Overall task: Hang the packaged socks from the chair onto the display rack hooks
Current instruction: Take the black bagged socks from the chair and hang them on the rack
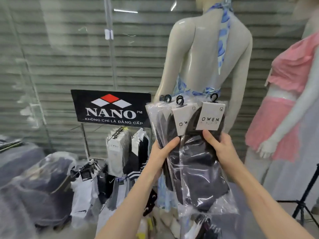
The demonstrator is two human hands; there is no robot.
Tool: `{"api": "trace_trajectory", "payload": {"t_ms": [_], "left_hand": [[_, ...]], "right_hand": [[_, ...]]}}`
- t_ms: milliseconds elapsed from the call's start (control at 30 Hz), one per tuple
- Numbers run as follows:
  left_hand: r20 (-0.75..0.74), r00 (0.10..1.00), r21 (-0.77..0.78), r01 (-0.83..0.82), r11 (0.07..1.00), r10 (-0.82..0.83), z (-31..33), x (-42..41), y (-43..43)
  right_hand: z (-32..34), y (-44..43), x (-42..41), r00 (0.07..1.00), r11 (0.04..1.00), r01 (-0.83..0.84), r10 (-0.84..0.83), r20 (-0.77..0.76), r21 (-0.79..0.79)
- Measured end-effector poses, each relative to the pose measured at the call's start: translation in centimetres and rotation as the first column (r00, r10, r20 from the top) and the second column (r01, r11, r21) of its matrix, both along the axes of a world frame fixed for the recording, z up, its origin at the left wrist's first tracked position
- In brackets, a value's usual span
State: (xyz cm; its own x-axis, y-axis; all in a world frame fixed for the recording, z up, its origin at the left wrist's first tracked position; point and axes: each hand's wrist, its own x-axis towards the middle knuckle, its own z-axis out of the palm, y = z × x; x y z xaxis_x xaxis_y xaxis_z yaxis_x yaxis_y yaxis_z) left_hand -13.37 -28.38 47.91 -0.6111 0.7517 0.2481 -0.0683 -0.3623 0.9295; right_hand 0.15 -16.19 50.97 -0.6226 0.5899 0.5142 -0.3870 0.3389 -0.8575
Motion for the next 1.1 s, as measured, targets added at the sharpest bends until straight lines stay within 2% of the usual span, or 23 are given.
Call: {"api": "trace_trajectory", "payload": {"t_ms": [300, 500, 667, 867, 1033, 1100], "left_hand": [[0.008, 0.987, 0.003, -0.163, 0.987, 0.163, -0.3, -11.3, -12.1], [0.086, 0.956, 0.031, -0.284, 0.958, 0.281, -1.6, -19.5, -21.5], [0.074, 0.951, 0.052, -0.304, 0.951, 0.300, -2.5, -24.2, -27.9], [0.071, 0.919, 0.024, -0.390, 0.921, 0.387, -3.7, -29.3, -31.5], [0.133, 0.927, 0.065, -0.361, 0.930, 0.351, -4.1, -33.7, -30.6], [0.085, 0.929, 0.043, -0.364, 0.930, 0.360, -3.9, -35.6, -29.4]], "right_hand": [[-0.7, -8.6, -11.4, 0.967, 0.959, -0.234, 0.247, 0.061, -0.161], [-3.2, -13.9, -19.5, 0.971, 0.912, -0.228, 0.238, -0.013, -0.340], [-6.3, -17.7, -24.3, 0.952, 0.862, -0.266, 0.306, 0.027, -0.431], [-10.5, -18.4, -28.2, 0.926, 0.880, -0.166, 0.295, 0.238, -0.444], [-14.4, -17.7, -32.8, 0.868, 0.894, -0.088, 0.285, 0.407, -0.439], [-15.0, -17.3, -35.2, 0.853, 0.910, -0.067, 0.265, 0.450, -0.409]]}}
